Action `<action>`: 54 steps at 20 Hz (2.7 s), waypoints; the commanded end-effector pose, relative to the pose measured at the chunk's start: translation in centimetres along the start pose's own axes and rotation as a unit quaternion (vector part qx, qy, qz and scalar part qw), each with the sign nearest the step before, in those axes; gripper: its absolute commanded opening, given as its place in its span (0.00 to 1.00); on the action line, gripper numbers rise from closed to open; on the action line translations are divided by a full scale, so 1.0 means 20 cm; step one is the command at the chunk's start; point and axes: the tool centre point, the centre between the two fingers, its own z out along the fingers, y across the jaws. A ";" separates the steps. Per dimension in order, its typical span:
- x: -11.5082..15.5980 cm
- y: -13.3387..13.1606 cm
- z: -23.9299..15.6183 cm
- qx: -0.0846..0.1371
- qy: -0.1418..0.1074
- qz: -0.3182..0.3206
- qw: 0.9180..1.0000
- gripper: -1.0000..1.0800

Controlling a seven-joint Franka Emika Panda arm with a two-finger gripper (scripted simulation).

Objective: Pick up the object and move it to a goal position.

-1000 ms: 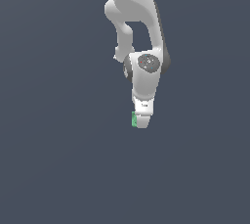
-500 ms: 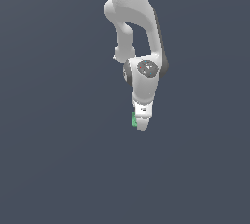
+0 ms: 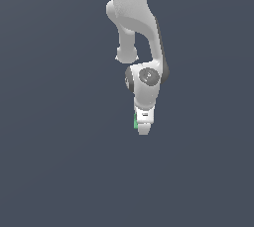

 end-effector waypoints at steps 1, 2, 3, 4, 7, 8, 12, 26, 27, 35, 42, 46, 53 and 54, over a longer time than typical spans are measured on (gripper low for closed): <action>0.00 0.00 0.01 0.000 0.000 0.000 1.000 0.00; 0.00 0.00 0.01 0.000 0.000 0.000 1.000 0.00; 0.00 0.00 0.01 0.000 0.000 0.000 1.000 0.00; 0.00 0.00 0.01 0.000 0.000 0.000 1.000 0.00; 0.00 0.00 0.01 0.000 0.000 0.000 1.000 0.00; 0.00 0.00 0.01 0.000 0.000 0.000 1.000 0.00; 0.00 0.00 -0.01 -0.001 0.000 0.000 1.000 0.00; 0.01 -0.05 -0.39 0.000 -0.001 -0.001 1.000 0.00; 0.01 -0.05 -0.44 0.000 -0.001 -0.001 1.000 0.00; 0.03 -0.11 -0.90 0.000 0.000 -0.002 1.000 0.00; 0.05 -0.15 -1.30 0.000 0.001 -0.002 1.000 0.00; 0.06 -0.17 -1.52 0.000 0.001 -0.002 1.000 0.00; 0.07 -0.20 -1.89 0.000 0.001 -0.002 1.000 0.00; 0.07 -0.21 -1.93 0.000 0.001 -0.001 1.000 0.00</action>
